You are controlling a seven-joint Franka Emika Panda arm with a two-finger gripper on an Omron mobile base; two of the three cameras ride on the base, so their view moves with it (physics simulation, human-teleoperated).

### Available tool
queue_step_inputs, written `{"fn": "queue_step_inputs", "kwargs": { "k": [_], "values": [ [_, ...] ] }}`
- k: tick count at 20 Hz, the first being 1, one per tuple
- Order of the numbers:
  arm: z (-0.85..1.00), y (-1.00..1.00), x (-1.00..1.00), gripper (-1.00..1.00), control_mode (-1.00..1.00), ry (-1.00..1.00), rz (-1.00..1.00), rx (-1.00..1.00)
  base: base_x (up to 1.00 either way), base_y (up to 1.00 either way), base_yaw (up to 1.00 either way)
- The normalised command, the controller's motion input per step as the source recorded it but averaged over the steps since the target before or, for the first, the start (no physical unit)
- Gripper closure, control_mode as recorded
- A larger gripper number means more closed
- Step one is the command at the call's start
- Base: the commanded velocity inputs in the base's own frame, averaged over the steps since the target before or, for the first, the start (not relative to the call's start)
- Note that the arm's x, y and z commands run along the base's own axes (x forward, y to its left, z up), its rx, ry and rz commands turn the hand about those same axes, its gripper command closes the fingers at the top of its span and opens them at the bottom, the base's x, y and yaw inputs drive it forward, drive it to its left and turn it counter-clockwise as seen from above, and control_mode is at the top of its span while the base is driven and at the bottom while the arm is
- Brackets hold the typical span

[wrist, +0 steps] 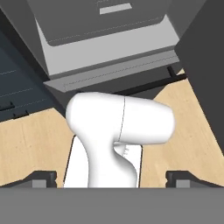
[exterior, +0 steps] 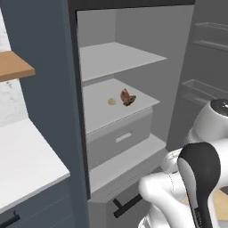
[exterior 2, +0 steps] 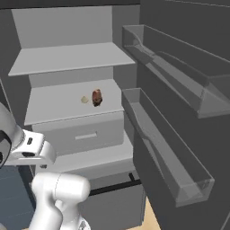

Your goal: Place one garlic and one steak in each tupperware on the nearby counter, to pack two identical lunches.

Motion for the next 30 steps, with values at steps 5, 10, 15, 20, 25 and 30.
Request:
{"fn": "queue_step_inputs", "kwargs": {
  "k": [5,10,15,20,25,30],
  "values": [
    [0.00,0.00,0.00,-1.00,1.00,0.00,0.00,0.00,0.44,-0.16,-0.08],
    [0.00,0.00,0.00,-1.00,1.00,0.00,0.00,0.00,0.00,-0.05,0.00],
    [0.00,0.00,0.00,-1.00,1.00,0.00,0.00,0.00,0.00,0.00,0.00],
    [0.34,0.00,0.00,-1.00,-1.00,-0.41,0.00,-0.04,0.00,0.00,0.00],
    [0.53,-0.02,0.14,-1.00,-1.00,-0.54,0.00,-0.08,0.00,0.00,0.00],
    [0.44,-0.29,0.99,-1.00,-1.00,-0.06,-0.14,0.11,0.00,0.00,0.00]
  ]
}}
